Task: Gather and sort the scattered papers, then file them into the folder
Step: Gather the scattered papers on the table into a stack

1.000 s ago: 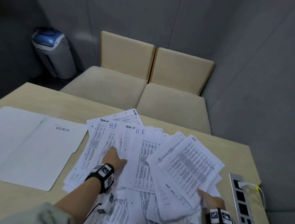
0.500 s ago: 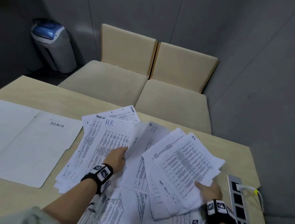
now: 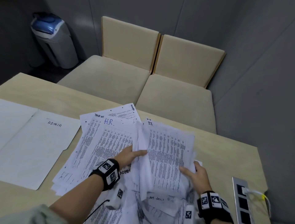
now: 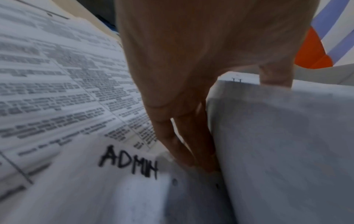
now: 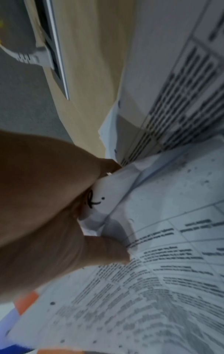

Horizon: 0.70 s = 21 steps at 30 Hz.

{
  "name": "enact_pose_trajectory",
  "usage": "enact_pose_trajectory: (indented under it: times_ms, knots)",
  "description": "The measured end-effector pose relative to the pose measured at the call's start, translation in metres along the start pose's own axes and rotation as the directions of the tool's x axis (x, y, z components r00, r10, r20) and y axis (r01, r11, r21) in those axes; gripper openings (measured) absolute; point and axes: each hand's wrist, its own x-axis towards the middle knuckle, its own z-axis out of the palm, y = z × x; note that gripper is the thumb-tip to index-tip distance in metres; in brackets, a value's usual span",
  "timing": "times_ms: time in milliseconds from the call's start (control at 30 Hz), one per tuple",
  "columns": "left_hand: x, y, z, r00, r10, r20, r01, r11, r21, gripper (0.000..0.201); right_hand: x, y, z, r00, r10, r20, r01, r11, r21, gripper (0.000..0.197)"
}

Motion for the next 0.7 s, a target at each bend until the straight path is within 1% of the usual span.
enact_pose_trajectory:
  times_ms: [67, 100, 133, 167, 200, 233, 267, 300, 333, 367, 400, 433, 466, 500, 566, 600, 666, 700]
  knots:
    - [0.004, -0.001, 0.007, 1.0, -0.017, -0.016, 0.018, 0.999, 0.048, 0.046, 0.0, -0.007, 0.002, 1.0, 0.009, 0.027, -0.011, 0.998, 0.056, 0.029]
    - [0.008, -0.004, 0.008, 0.999, -0.034, -0.038, 0.037, 0.996, 0.078, 0.053, 0.001, -0.009, 0.003, 0.999, 0.015, 0.032, -0.017, 0.997, 0.081, 0.028]
    - [0.011, -0.008, 0.009, 0.996, -0.049, -0.075, 0.055, 0.996, 0.074, 0.058, 0.003, -0.006, 0.004, 0.999, 0.007, 0.035, -0.011, 0.995, 0.103, 0.027]
    - [0.012, -0.01, 0.009, 0.99, -0.082, -0.114, 0.086, 0.996, 0.031, 0.061, 0.004, -0.003, 0.003, 1.0, 0.016, 0.017, -0.018, 0.992, 0.122, 0.031]
    - [0.011, -0.011, 0.007, 0.986, -0.106, -0.13, 0.104, 0.994, -0.017, 0.063, 0.006, 0.003, 0.002, 0.999, 0.018, -0.031, -0.013, 0.989, 0.147, 0.039]
    - [0.007, -0.01, 0.005, 0.986, -0.1, -0.133, 0.093, 0.994, -0.062, 0.06, 0.005, 0.007, 0.0, 0.994, 0.041, -0.1, -0.023, 0.984, 0.177, 0.051]
    - [0.001, -0.007, 0.002, 0.99, -0.075, -0.121, 0.062, 0.993, -0.104, 0.054, 0.002, 0.01, -0.001, 0.984, 0.066, -0.164, -0.028, 0.974, 0.223, 0.063]
    - [-0.002, -0.006, -0.002, 0.994, -0.047, -0.098, 0.031, 0.987, -0.157, 0.048, -0.002, 0.014, -0.002, 0.969, 0.119, -0.217, -0.053, 0.956, 0.288, 0.076]
    - [-0.008, -0.004, -0.005, 0.997, -0.009, -0.071, -0.007, 0.975, -0.221, 0.045, -0.005, 0.017, -0.004, 0.961, 0.166, -0.222, -0.078, 0.931, 0.357, 0.086]
    - [-0.015, -0.002, -0.008, 0.998, 0.034, -0.054, -0.049, 0.955, -0.292, 0.043, -0.008, 0.02, -0.005, 0.963, 0.192, -0.19, -0.099, 0.905, 0.414, 0.096]
    - [-0.024, 0.003, -0.011, 0.996, 0.078, -0.038, -0.086, 0.935, -0.345, 0.041, -0.01, 0.023, -0.005, 0.97, 0.212, -0.121, -0.134, 0.878, 0.459, 0.106]
    - [-0.03, 0.005, -0.013, 0.993, 0.119, -0.019, -0.117, 0.919, -0.376, 0.039, -0.013, 0.02, -0.004, 0.973, 0.231, -0.019, -0.189, 0.839, 0.511, 0.116]
    - [-0.038, 0.008, -0.014, 0.988, 0.152, 0.009, -0.136, 0.91, -0.391, 0.036, -0.016, 0.015, -0.002, 0.968, 0.239, 0.078, -0.242, 0.804, 0.544, 0.117]
    - [-0.043, 0.01, -0.015, 0.984, 0.174, 0.047, -0.141, 0.906, -0.399, 0.033, -0.02, 0.007, 0.002, 0.959, 0.233, 0.16, -0.282, 0.781, 0.557, 0.107]
    - [-0.054, 0.012, -0.015, 0.974, 0.192, 0.122, -0.127, 0.904, -0.409, 0.03, -0.028, -0.012, 0.011, 0.943, 0.208, 0.258, -0.321, 0.768, 0.554, 0.064]
    - [-0.059, 0.013, -0.015, 0.969, 0.194, 0.156, -0.115, 0.904, -0.412, 0.029, -0.032, -0.021, 0.015, 0.936, 0.195, 0.294, -0.332, 0.77, 0.545, 0.048]
    - [-0.066, 0.013, -0.017, 0.96, 0.206, 0.19, -0.113, 0.904, -0.413, 0.027, -0.035, -0.03, 0.019, 0.926, 0.174, 0.334, -0.333, 0.795, 0.508, 0.038]
    - [-0.067, 0.011, -0.018, 0.96, 0.218, 0.174, -0.13, 0.901, -0.413, 0.03, -0.036, -0.033, 0.02, 0.933, 0.158, 0.324, -0.31, 0.81, 0.497, 0.037]
